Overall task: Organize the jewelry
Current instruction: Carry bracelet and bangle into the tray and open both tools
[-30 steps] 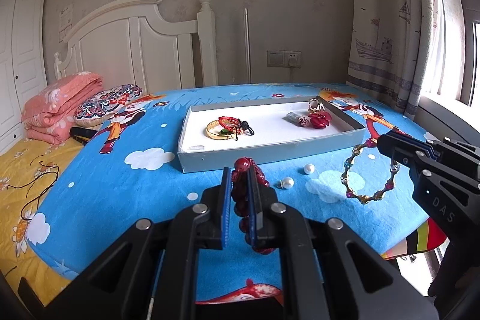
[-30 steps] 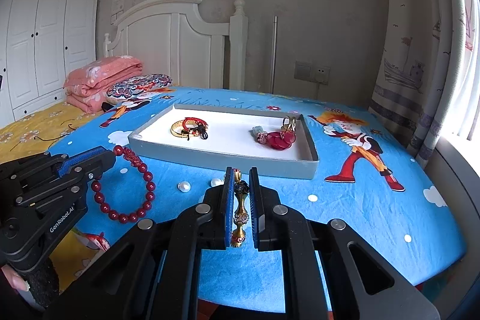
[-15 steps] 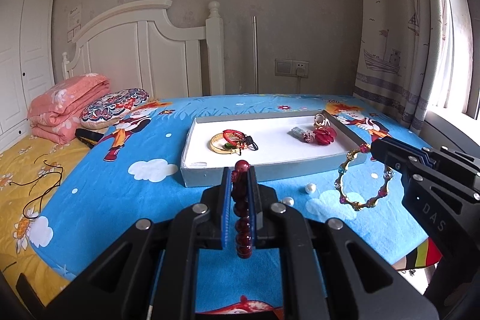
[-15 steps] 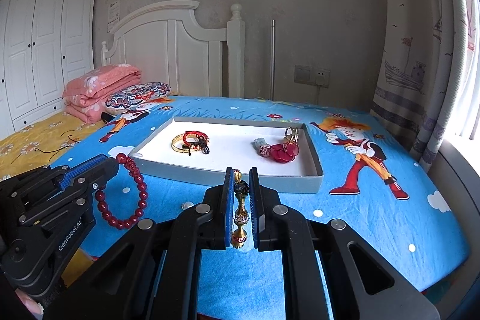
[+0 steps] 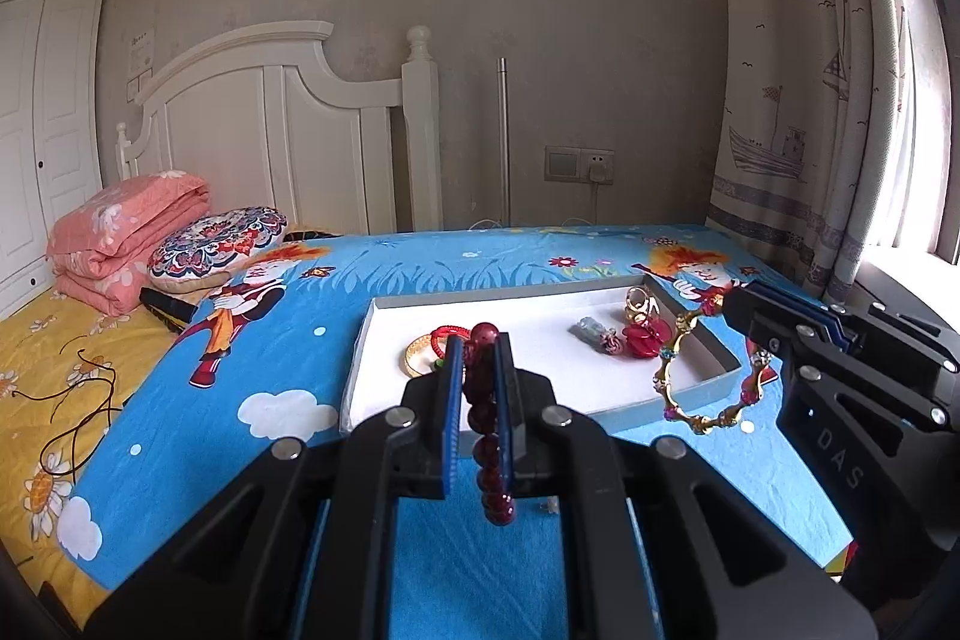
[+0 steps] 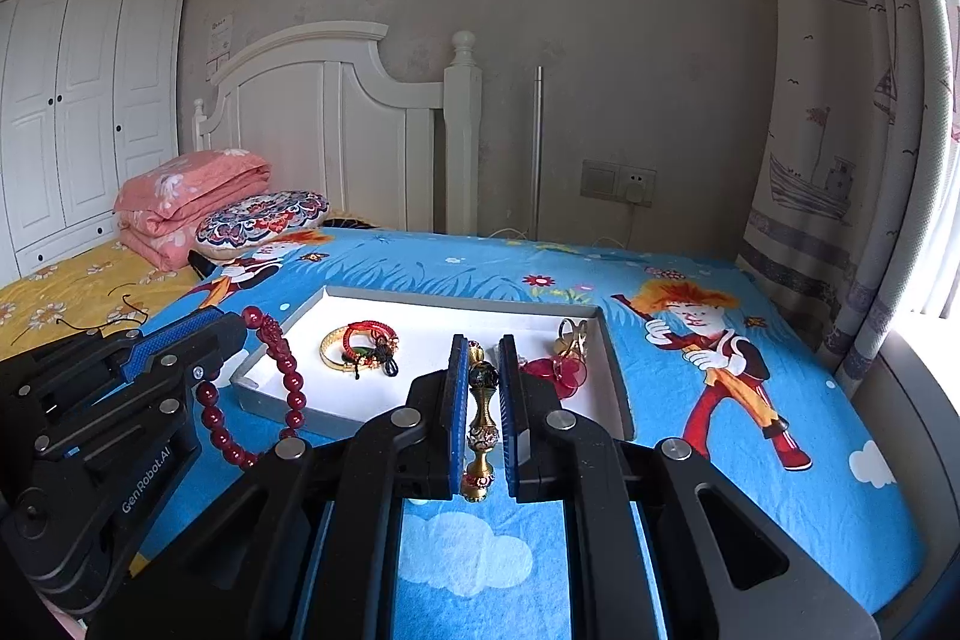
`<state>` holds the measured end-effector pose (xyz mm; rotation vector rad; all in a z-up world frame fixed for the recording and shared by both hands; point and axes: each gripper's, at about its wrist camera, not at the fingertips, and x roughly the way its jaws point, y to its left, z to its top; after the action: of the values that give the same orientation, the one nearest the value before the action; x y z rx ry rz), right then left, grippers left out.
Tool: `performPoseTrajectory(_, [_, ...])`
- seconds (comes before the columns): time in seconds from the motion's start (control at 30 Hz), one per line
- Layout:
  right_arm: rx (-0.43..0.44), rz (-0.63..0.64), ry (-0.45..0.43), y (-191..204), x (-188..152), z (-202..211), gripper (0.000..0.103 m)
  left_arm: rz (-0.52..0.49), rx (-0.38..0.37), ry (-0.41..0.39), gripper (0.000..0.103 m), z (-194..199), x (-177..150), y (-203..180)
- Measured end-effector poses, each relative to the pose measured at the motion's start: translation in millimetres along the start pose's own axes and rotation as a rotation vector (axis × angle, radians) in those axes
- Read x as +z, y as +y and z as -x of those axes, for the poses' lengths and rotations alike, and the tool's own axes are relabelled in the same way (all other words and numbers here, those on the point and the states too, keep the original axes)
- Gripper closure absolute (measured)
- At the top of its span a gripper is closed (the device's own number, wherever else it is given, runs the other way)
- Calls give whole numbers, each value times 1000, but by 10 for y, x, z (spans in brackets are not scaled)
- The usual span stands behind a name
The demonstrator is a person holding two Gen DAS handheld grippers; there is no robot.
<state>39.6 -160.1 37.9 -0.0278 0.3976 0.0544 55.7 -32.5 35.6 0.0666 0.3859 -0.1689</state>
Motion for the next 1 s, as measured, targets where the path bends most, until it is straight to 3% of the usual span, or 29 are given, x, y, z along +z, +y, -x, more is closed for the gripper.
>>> performPoseTrajectory(0.67, [-8, 47, 90, 61, 373, -894, 93, 27, 48, 118, 93, -1045, 487, 120])
performPoseTrajectory(1.0, [-24, 44, 180, 67, 384, -1394, 93, 47, 86, 194, 93, -1531, 520, 236])
